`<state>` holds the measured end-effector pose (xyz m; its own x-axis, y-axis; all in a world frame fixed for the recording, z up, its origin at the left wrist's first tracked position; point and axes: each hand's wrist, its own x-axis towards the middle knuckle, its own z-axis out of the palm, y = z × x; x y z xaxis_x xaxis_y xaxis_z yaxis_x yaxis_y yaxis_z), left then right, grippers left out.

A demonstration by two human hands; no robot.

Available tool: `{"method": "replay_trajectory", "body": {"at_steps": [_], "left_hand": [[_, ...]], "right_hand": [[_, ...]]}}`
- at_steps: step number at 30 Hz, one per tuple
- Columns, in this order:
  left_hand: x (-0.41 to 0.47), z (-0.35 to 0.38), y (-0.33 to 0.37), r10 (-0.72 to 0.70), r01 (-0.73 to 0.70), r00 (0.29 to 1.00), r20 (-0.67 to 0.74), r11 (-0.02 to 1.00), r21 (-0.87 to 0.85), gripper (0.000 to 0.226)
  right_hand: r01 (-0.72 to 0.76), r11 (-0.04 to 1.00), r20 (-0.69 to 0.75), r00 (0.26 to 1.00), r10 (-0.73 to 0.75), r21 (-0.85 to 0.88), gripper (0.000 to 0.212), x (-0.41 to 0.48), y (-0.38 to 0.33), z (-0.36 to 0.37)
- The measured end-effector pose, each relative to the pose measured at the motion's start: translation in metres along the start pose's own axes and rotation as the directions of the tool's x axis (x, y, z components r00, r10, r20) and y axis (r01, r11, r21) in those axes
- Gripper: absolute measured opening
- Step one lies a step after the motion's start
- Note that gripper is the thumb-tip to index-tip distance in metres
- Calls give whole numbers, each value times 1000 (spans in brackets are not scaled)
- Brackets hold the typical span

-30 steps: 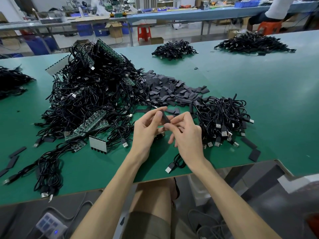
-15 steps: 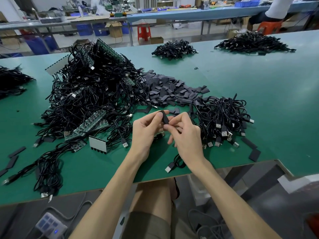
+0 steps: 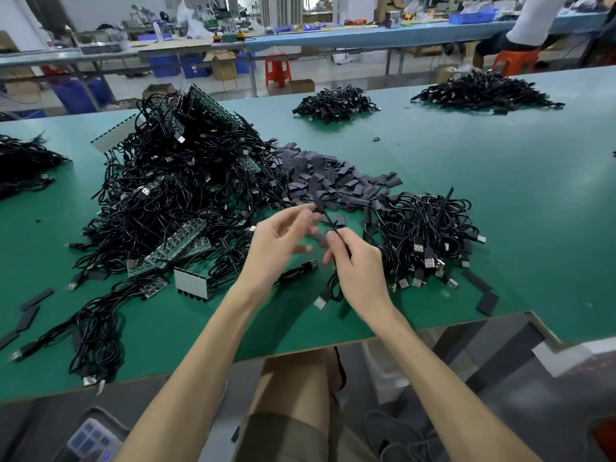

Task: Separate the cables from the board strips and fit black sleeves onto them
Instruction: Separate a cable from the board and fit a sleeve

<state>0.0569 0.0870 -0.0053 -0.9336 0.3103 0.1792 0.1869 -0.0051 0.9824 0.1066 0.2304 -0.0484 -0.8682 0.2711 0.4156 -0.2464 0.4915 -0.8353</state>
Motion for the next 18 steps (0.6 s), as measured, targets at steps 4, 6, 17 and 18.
{"method": "replay_trajectory", "body": {"at_steps": [4,6,17,18], "left_hand": [[-11,-1,-1,-108,49,977,182,953,300,22],[-15,0,1,-187,128,955,231,960,250,25],[6,5,35,-146,94,967,208,966,242,8],[11,10,39,-113,68,975,192,972,225,10]], "right_hand": [[-49,997,-107,993,55,60,26,2,0,-3],[-83,993,-127,987,94,89,24,2,1,-2],[-259,829,-56,943,328,496,37,5,2,-4],[-275,846,-40,944,328,457,34,6,3,-2]]}}
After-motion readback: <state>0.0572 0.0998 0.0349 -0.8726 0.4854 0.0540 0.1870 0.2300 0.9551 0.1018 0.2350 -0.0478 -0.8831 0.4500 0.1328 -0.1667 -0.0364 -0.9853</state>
